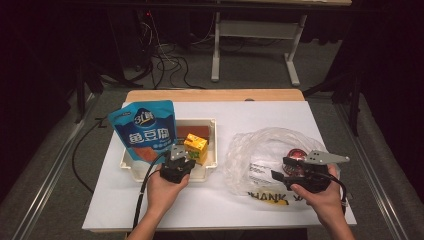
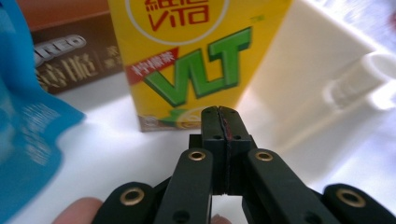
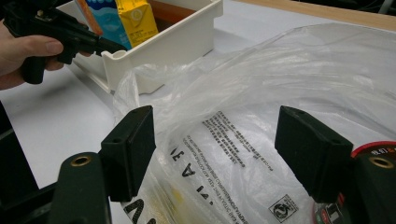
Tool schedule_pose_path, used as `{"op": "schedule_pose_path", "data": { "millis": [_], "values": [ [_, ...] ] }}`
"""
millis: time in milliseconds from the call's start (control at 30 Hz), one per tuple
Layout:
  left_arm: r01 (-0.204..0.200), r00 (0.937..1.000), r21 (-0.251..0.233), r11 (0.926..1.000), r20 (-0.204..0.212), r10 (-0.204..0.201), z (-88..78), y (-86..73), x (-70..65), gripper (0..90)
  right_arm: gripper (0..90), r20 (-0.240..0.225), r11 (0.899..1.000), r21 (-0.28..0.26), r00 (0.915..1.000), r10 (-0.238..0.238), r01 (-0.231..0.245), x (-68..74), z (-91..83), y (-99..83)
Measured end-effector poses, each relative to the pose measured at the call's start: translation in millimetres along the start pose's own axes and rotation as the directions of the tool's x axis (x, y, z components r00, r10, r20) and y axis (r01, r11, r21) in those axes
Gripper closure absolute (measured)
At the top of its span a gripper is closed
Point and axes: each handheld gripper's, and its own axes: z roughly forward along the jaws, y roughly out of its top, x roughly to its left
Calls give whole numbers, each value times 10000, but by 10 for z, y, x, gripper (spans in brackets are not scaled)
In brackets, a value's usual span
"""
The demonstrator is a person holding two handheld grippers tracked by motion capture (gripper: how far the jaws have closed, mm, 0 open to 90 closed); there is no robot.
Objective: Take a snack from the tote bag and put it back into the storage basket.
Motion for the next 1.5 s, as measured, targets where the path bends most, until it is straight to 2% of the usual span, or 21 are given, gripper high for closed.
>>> {"op": "schedule_pose_path", "data": {
  "millis": [33, 67, 200, 267, 367, 433, 467, 533, 633, 700, 900, 1067, 1100, 1200, 1233, 1267, 1333, 1400, 1433, 1467, 1500],
  "values": [
    [213, 9996, 60, 9998, 163, -214, 9, 8, 13, 900, 297, -2, 10000, 7, 10000, 16, -16, -2, 1, -2],
    [277, 9996, 60, 9996, 101, -277, 23, 6, 35, 900, 297, 0, 10000, 13, 10000, 18, -18, -3, 1, -3],
    [173, 9998, 240, 9996, 129, -176, 75, -24, 93, 900, 298, 1, 10000, 8, 10000, 27, -27, -7, 1, -4],
    [110, 9999, 108, 9999, -18, -110, 85, -18, 98, 900, 298, 2, 10000, 52, 10000, 42, -43, -3, 8, -8],
    [286, 9996, 51, 9996, 7, -286, 97, 10, 109, 900, 298, -8, 10000, 72, 10000, 26, -26, 1, 17, -10],
    [292, 9995, 119, 9995, 103, -293, 120, 35, 127, 900, 298, -21, 10000, 92, 10000, 12, -11, 6, 24, -9],
    [489, 9981, 117, 9987, 366, -493, 153, 45, 156, 900, 298, -22, 10000, 80, 10000, -3, 3, 9, 23, -8],
    [621, 9965, 200, 9979, 552, -631, 179, 50, 182, 900, 299, -16, 10000, 92, 10000, 5, -5, 7, 21, -8],
    [303, 9991, 486, 9984, 285, -317, 228, 132, 148, 893, 299, -21, 9999, 102, 10000, 21, -21, 0, 31, -15],
    [311, 9987, 583, 9978, 380, -333, 250, 170, 136, 889, 299, -38, 9999, 136, 10000, 3, -2, 2, 38, -17],
    [944, 9944, 611, 9937, 410, -970, 347, 228, 150, 896, 301, -12, 9999, 94, 10000, 50, -50, -8, 24, -20],
    [1162, 9914, 581, 9915, 544, -1193, 417, 231, 145, 896, 302, 13, 9999, 126, 10000, 80, -80, -27, 31, -34],
    [1040, 9923, 511, 9933, 622, -1071, 431, 229, 126, 880, 302, 17, 9999, 139, 10000, 80, -81, -27, 32, -35],
    [574, 9972, 339, 9978, 453, -589, 379, 219, 104, 851, 302, 29, 9999, 100, 9999, 111, -111, -30, 22, -35],
    [574, 9972, 339, 9978, 453, -589, 379, 219, 104, 857, 302, 46, 9999, 81, 9999, 113, -113, -33, 17, -35],
    [813, 9959, 127, 9966, 398, -818, 290, 213, 130, 865, 302, 42, 9999, 44, 9999, 91, -91, -39, 14, -36],
    [1106, 9934, 74, 9938, 294, -1108, 197, 207, 189, 899, 302, 58, 9999, 50, 9999, 116, -117, -46, 9, -36],
    [1053, 9934, -24, 9944, -446, -1053, 168, 193, 251, 900, 302, 62, 9999, 41, 9999, 124, -124, -48, 10, -34],
    [1053, 9934, -24, 9944, -446, -1053, 168, 193, 251, 900, 302, 62, 9999, 52, 9999, 133, -134, -45, 8, -31],
    [1394, 9883, -198, 9900, -603, -1404, 182, 190, 316, 900, 302, 70, 9999, 46, 9999, 132, -132, -42, 7, -28],
    [1394, 9883, -198, 9900, -603, -1404, 182, 190, 316, 900, 302, 70, 9999, 46, 9999, 132, -132, -42, 7, -28]
  ]
}}
